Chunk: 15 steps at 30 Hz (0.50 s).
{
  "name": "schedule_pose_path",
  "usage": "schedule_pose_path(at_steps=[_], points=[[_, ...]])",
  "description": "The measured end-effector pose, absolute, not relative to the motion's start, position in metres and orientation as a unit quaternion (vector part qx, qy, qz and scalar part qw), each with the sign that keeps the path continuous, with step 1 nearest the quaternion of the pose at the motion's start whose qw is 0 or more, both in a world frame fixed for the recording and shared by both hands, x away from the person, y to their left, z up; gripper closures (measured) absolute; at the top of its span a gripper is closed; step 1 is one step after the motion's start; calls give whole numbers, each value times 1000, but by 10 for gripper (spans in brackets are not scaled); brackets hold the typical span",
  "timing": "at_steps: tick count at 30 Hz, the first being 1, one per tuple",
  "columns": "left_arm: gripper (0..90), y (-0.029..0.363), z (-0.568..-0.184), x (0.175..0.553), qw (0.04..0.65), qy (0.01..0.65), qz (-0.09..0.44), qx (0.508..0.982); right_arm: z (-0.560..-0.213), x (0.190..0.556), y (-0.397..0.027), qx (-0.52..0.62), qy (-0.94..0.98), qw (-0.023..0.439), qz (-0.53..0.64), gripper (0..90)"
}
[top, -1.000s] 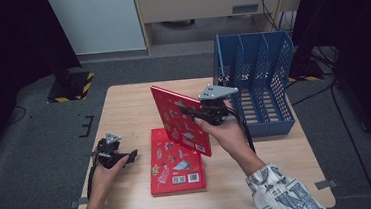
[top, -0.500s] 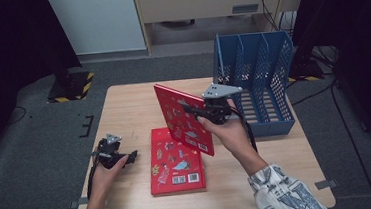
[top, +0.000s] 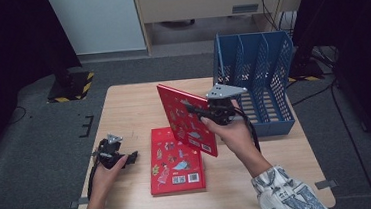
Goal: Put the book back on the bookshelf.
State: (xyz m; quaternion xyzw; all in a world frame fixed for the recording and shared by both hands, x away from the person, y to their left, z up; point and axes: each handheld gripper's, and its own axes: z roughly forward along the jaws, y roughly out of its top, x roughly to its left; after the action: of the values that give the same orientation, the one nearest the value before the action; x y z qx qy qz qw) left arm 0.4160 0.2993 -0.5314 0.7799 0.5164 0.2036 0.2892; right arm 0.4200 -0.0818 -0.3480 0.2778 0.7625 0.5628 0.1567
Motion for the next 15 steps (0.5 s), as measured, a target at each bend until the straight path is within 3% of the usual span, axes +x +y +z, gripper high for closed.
schedule_pose_path(at_steps=[15], points=[[0,301,-535,414,303,522,207,770,-347,406,-99,288,756,163,565,793]])
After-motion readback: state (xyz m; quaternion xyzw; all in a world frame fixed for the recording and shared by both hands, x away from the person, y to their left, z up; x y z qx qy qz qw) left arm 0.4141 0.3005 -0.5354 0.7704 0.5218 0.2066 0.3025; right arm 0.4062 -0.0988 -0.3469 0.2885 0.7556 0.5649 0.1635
